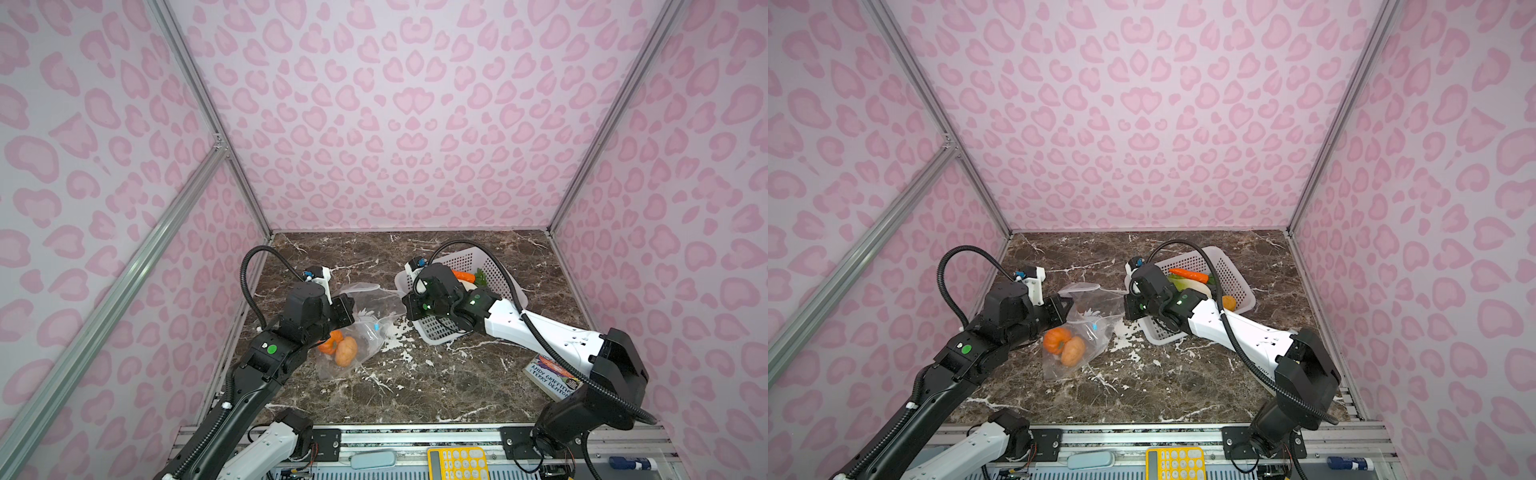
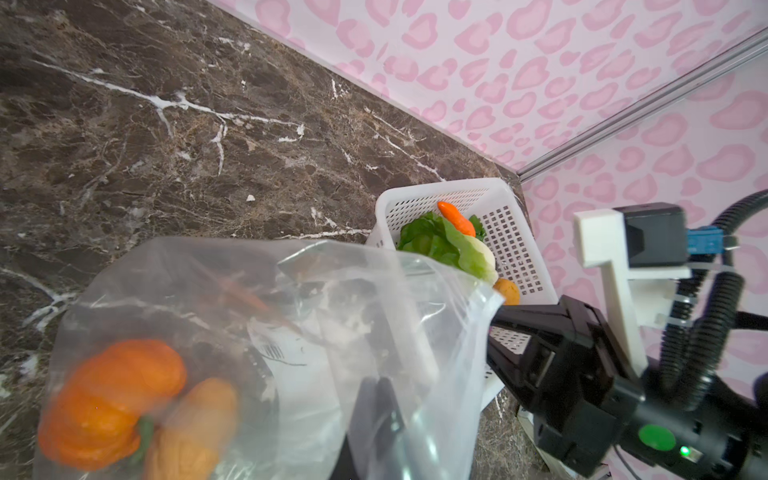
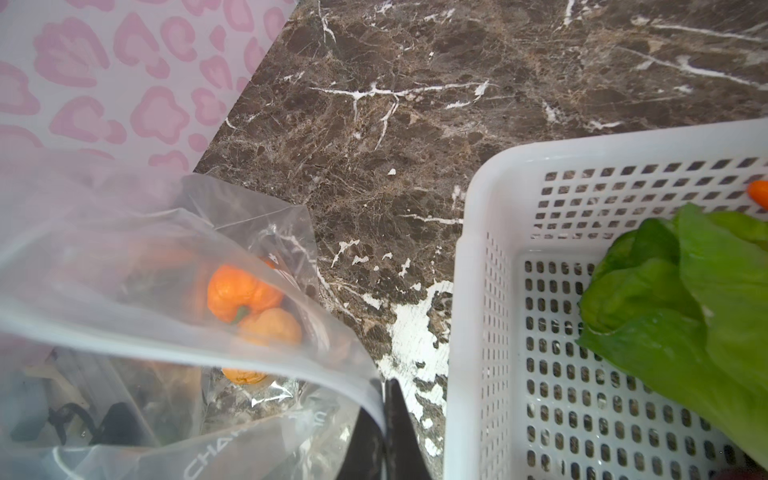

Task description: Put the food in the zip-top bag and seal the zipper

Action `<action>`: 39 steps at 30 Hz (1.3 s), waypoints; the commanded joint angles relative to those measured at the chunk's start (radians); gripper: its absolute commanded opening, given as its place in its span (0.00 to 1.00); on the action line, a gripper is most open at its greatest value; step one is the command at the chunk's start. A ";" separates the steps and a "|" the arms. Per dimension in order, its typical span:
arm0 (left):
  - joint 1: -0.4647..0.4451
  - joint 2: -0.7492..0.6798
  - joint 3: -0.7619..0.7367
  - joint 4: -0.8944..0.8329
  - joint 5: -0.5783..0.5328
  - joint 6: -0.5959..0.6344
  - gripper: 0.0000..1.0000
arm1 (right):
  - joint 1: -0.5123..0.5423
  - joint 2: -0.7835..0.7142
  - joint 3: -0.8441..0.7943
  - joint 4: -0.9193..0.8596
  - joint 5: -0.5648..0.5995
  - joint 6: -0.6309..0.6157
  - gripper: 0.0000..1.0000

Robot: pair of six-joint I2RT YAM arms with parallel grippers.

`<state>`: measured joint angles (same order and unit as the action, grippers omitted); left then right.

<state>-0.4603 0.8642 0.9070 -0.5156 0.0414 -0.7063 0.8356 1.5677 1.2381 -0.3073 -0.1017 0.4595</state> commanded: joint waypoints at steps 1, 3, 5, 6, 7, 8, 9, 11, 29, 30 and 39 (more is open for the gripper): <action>0.000 0.008 -0.013 0.059 0.033 0.007 0.03 | -0.018 -0.016 0.022 -0.079 0.022 -0.043 0.39; -0.001 0.012 -0.021 0.068 0.042 0.008 0.03 | -0.041 -0.021 0.045 -0.146 0.031 -0.063 0.51; 0.000 0.015 -0.030 0.077 0.052 0.009 0.03 | -0.070 -0.027 0.059 -0.211 0.041 -0.081 0.60; 0.000 0.016 -0.035 0.081 0.056 0.010 0.03 | -0.087 -0.034 0.062 -0.243 0.050 -0.091 0.64; 0.000 0.018 -0.040 0.083 0.058 0.011 0.03 | -0.103 -0.040 0.062 -0.269 0.060 -0.098 0.67; 0.000 0.018 -0.044 0.085 0.063 0.011 0.03 | -0.122 -0.048 0.060 -0.296 0.073 -0.109 0.70; 0.000 0.020 -0.049 0.086 0.065 0.013 0.03 | -0.144 -0.054 0.055 -0.319 0.088 -0.114 0.72; 0.000 0.022 -0.056 0.091 0.074 0.013 0.03 | -0.183 -0.065 0.045 -0.362 0.124 -0.118 0.77; -0.021 0.099 -0.066 0.111 0.136 0.022 0.03 | -0.412 -0.009 0.006 -0.477 0.131 -0.130 0.92; -0.021 0.102 -0.066 0.114 0.134 0.022 0.03 | -0.412 0.005 0.004 -0.479 0.122 -0.132 0.92; -0.030 0.133 -0.055 0.120 0.133 0.019 0.03 | -0.395 0.113 -0.051 -0.416 0.062 -0.111 0.97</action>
<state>-0.4885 0.9909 0.8440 -0.4309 0.1692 -0.6880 0.4351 1.6608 1.1965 -0.7517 -0.0277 0.3378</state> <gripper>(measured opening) 0.049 0.971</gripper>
